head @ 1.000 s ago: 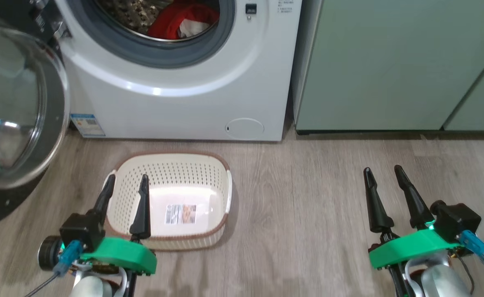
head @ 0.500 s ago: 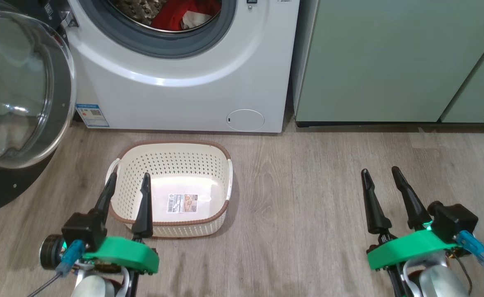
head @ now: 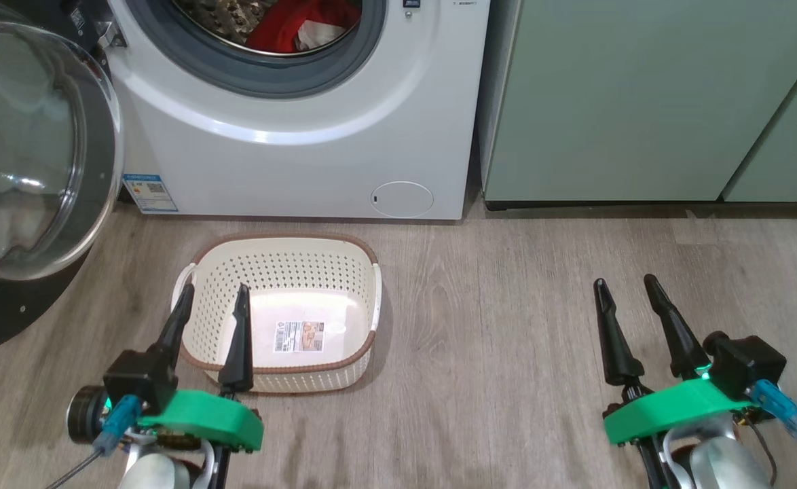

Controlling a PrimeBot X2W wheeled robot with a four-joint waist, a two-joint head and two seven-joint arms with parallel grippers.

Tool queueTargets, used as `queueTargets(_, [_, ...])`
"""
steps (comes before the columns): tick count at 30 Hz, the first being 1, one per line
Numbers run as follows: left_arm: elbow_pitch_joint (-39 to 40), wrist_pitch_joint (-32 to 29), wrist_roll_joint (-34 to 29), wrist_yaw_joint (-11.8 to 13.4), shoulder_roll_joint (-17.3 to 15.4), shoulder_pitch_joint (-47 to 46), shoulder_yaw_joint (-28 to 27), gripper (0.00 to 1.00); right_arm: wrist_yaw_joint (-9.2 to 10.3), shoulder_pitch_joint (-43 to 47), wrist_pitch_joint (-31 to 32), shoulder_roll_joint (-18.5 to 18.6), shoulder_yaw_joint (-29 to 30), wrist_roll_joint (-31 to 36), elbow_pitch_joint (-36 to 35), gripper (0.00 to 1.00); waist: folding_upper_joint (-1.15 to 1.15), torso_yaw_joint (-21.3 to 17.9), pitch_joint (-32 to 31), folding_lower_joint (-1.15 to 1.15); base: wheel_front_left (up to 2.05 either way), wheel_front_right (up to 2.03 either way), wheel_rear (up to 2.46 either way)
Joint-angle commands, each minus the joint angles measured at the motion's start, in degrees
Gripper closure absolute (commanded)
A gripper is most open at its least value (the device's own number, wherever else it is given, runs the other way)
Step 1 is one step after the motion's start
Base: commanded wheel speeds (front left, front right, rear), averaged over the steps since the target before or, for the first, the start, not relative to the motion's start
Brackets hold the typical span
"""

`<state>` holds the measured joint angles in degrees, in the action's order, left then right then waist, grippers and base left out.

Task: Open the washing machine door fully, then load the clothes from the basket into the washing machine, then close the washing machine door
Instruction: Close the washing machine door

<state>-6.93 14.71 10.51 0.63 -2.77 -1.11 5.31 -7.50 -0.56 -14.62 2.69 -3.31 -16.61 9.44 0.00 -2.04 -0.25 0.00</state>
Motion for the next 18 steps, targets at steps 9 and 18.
queueTargets(9, [1.29, 0.29, 0.11, -0.26, -0.10, -2.75, -1.16, 0.00, 0.01, -2.25, -0.38, 0.19, -1.17, 0.42, -2.03, 0.00, 0.00, 1.82, 0.52, 0.00, 0.00, 0.00, 0.00])
queueTargets(18, [0.95, 0.29, 0.32, -0.10, -0.10, -3.54, -0.06, 0.00, 0.01, -2.05, -0.38, 0.19, -1.13, 0.81, -2.59, 0.00, 0.00, 8.63, 2.69, 0.00, 0.00, 0.00, 0.00])
